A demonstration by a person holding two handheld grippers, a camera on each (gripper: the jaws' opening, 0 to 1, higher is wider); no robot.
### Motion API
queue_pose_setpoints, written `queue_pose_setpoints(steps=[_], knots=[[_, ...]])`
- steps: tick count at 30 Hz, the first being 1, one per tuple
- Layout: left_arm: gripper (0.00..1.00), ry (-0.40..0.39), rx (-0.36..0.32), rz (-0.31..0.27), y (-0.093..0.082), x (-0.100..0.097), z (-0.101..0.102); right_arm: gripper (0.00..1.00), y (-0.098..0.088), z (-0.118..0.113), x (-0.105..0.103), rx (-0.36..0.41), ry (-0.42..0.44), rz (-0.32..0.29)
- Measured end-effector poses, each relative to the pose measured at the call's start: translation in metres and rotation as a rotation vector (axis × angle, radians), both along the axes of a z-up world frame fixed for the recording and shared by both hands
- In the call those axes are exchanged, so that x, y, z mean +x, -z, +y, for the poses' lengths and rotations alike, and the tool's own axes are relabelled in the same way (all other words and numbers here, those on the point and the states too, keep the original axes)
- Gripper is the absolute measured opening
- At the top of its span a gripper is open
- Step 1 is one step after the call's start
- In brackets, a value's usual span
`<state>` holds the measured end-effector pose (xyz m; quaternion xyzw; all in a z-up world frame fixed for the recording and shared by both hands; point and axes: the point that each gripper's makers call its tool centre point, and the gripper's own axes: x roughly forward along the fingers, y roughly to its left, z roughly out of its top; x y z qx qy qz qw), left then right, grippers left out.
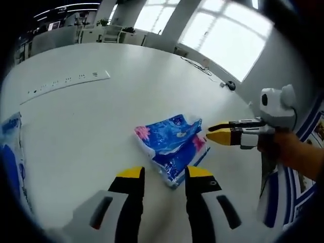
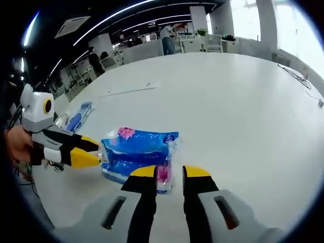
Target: Arrange the tabletop items into an orderly group along one side of the table until the central work area is clear of visible clutter.
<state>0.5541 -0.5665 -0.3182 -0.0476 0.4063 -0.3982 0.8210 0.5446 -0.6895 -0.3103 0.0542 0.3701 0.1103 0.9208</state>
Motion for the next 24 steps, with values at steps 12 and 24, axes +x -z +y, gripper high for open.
queue_pose_setpoints(steps=[12, 24], knots=[[0.39, 0.006, -0.004, -0.035, -0.016, -0.005, 0.007, 0.24, -0.016, 0.006, -0.008, 0.016, -0.004, -0.026], [0.45, 0.011, -0.009, -0.091, -0.038, -0.008, 0.023, 0.30, -0.040, 0.014, -0.016, 0.023, -0.024, -0.064]])
